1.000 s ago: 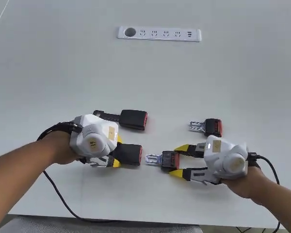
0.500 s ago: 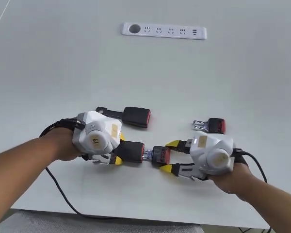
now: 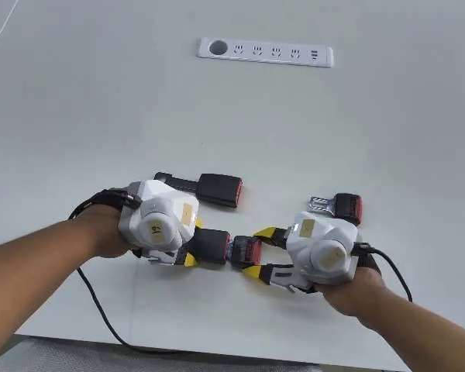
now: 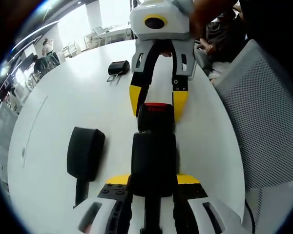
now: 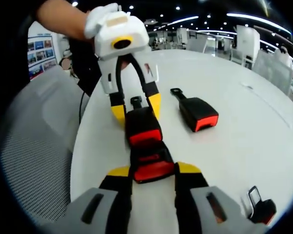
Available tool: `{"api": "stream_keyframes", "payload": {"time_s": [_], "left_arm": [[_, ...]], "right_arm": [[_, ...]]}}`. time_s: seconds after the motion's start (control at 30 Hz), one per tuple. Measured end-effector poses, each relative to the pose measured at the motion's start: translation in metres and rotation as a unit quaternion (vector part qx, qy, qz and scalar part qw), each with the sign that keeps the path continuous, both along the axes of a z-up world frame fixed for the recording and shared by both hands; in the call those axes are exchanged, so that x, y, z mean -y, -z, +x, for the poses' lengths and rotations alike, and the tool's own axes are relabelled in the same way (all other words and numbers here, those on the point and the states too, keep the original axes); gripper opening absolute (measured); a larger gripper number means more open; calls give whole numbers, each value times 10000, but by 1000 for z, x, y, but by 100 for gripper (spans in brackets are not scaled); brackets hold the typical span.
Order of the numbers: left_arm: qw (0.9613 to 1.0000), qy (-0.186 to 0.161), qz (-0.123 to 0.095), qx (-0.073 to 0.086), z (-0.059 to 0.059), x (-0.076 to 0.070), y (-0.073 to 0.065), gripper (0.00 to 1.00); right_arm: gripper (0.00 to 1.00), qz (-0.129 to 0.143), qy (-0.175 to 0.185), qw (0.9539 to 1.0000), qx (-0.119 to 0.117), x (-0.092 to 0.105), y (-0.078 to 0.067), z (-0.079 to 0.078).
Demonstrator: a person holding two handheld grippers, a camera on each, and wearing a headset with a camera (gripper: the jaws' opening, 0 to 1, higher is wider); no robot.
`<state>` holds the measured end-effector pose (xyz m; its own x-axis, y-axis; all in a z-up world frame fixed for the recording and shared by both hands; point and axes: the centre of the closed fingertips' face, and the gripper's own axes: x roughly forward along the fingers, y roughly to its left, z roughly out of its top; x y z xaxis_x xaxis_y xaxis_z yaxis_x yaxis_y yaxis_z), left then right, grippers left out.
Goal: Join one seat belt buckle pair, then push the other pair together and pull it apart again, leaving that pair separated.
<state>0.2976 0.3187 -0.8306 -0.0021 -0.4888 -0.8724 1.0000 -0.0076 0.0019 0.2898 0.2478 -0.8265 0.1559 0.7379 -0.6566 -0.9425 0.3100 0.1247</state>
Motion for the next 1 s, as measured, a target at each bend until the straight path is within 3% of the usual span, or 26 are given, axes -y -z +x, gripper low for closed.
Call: {"api": "stream_keyframes", "payload": {"time_s": [0.13, 0.8, 0.93, 1.0], "left_arm": [[10000, 9, 21, -14, 0, 0, 0, 33], [9999, -60, -87, -49, -1, -2, -1, 33], [9997, -46, -237, -44, -2, -3, -2, 33], [9994, -57, -327, -54, -1, -3, -2, 32]], "right_arm": [[32, -113, -119, 9999, 27, -1, 0, 1], [32, -170, -352, 9992, 15, -3, 0, -1], [32, -187, -403, 9990, 60, -3, 1, -1], [32, -225, -530, 9982, 191, -2, 1, -1]]}}
